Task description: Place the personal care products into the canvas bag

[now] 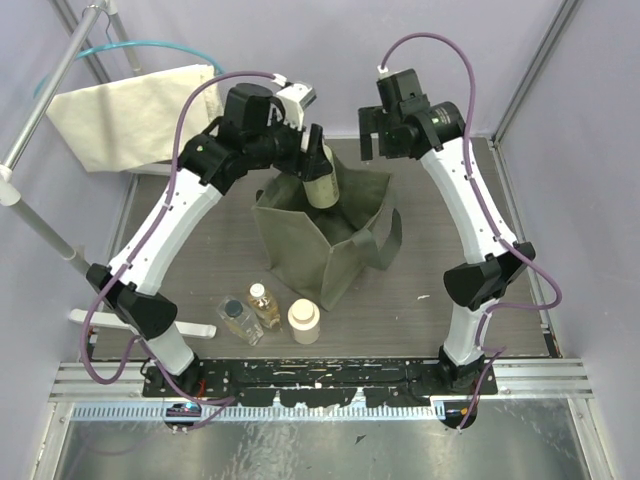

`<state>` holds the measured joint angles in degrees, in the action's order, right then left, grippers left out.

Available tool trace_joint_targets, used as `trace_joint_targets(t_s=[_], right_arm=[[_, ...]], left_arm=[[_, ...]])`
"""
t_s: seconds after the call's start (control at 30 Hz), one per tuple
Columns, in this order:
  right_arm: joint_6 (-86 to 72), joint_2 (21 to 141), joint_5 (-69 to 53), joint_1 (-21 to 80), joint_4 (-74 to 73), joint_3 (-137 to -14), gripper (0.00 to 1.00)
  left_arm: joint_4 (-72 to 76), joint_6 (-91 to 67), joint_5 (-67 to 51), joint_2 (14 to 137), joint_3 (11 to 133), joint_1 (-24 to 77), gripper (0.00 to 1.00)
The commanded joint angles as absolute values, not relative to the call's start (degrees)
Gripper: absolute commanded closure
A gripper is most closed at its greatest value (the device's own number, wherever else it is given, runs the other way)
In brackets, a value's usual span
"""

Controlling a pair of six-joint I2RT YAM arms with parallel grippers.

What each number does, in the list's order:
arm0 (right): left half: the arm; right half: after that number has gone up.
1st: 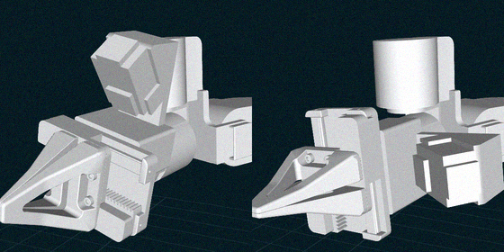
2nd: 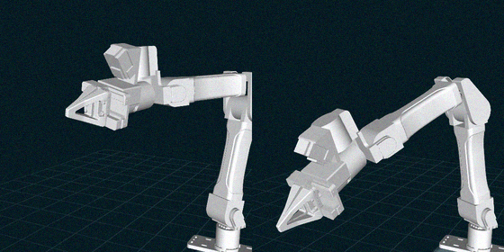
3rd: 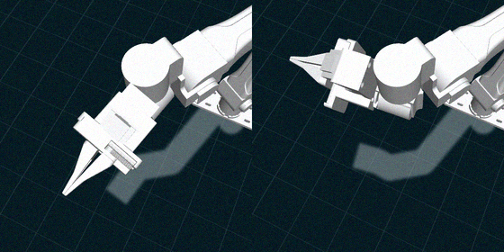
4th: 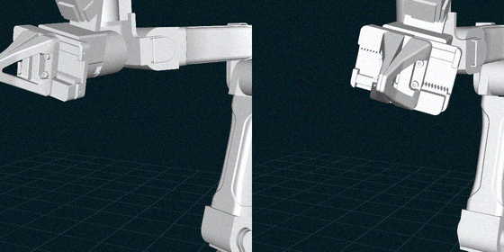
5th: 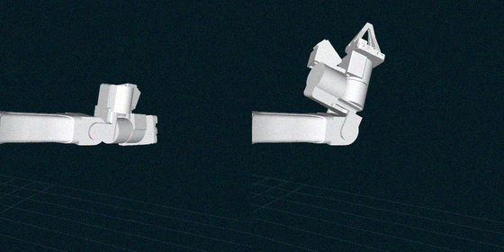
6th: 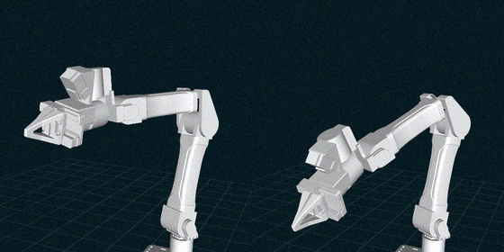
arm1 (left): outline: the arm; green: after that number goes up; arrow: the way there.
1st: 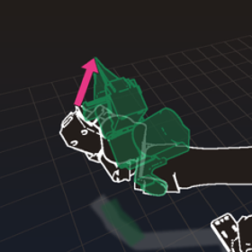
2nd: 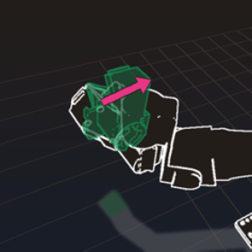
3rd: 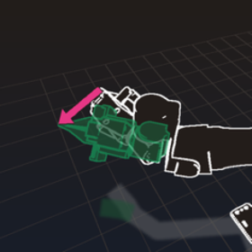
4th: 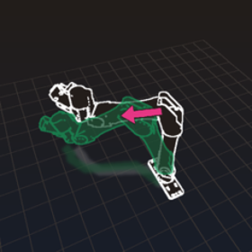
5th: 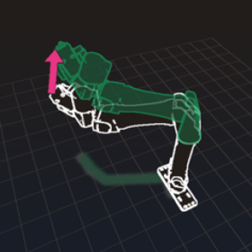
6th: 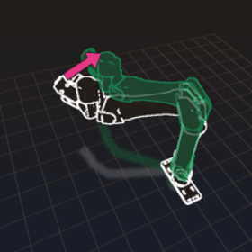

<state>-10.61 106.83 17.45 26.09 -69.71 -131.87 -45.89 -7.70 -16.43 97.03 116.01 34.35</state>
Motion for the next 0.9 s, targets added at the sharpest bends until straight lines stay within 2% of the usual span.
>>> trace_joint_targets(t_s=[0.0, 0.4, 0.87], right_arm=[[-8.5, 107.2, 21.3, 23.2, -69.1, -134.5, 0.0], [-7.9, 107.8, 20.2, 21.4, -67.9, -134.4, 0.0], [-7.2, 107.3, 19.1, 20.4, -66.1, -130.7, 0.0]], left_arm=[[-36.5, -3.7, -13.7, 95.8, 115.1, 37.2, 1.0], [-35.9, 2.9, -0.5, 100.6, 108.2, 41.5, 1.0], [-31.8, -0.2, 1.6, 108.2, 104.1, 41.3, 1.0]])
